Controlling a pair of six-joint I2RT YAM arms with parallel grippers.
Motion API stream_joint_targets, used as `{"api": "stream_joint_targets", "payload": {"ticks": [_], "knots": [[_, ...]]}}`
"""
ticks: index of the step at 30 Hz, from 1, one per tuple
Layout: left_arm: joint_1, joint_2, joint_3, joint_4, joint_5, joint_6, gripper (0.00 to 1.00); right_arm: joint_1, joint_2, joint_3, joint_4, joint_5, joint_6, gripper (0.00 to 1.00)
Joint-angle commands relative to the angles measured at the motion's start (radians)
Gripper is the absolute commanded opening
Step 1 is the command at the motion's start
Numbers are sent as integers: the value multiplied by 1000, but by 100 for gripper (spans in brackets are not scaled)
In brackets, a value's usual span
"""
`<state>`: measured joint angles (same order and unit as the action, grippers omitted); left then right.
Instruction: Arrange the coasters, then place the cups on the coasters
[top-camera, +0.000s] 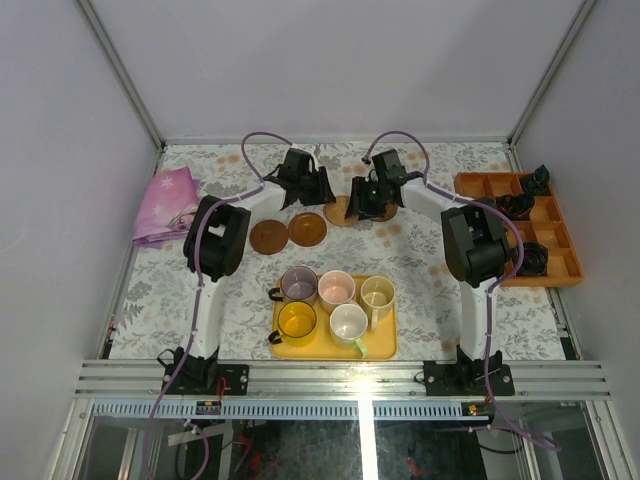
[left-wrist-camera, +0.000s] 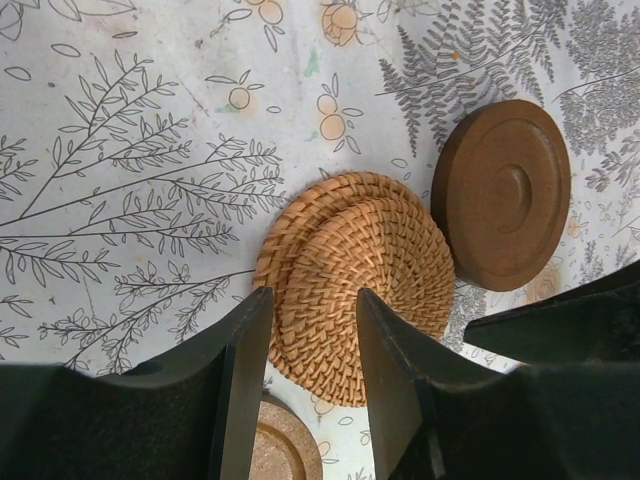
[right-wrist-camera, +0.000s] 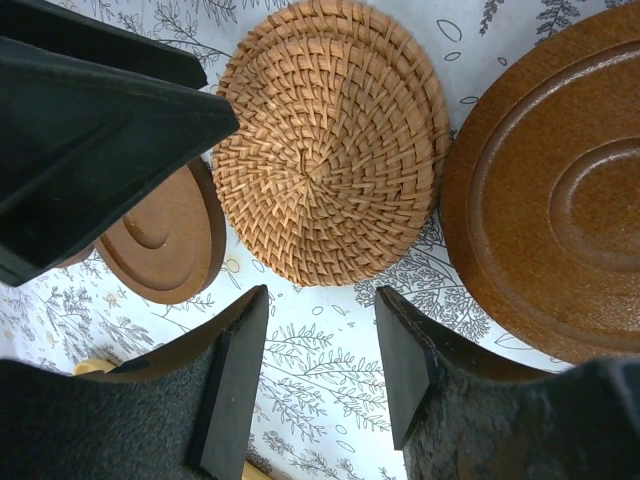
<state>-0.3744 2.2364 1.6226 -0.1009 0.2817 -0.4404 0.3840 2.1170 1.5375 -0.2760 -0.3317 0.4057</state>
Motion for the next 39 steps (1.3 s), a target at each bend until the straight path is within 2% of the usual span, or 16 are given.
{"api": "stream_joint_targets", "payload": {"ticks": [1, 17, 39], "knots": [[9, 26, 41, -12, 16, 0, 39, -6, 21, 44, 30, -42, 18, 54], [8, 34, 33, -15, 37, -21, 40, -6, -1, 15, 13, -9, -5, 53], [9, -48, -36, 47, 16, -31, 41, -10, 11, 24, 37, 27, -15, 52]]}}
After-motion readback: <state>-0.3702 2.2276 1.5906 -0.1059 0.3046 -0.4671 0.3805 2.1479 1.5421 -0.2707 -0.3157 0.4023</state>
